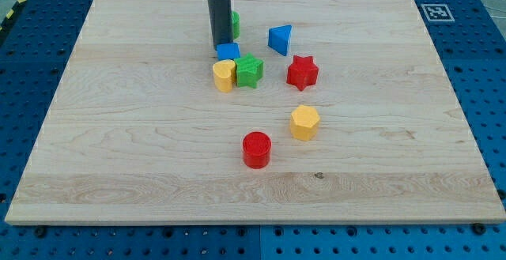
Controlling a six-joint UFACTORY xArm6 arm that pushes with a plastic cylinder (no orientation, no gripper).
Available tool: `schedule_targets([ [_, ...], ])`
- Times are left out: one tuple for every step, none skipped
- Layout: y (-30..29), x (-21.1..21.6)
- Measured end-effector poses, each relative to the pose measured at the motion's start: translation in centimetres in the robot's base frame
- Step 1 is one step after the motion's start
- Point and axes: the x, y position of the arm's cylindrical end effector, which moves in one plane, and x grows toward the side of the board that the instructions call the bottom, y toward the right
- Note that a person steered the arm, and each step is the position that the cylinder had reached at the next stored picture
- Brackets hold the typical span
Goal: Touch the top left of the green circle
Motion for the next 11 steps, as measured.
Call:
schedule_targets([
  [-0.8, 0.0],
  [-3.9, 0.0],
  [-6.5, -1.1],
  [-6.7, -2.9],
  [-6.2, -5.1],
  [-5.6, -6.6],
  [-5.6, -6.6],
  [-5.3, -5.9],
  [-3.2, -5.3],
  [-1.4, -6.0],
  [-0.4, -7.0],
])
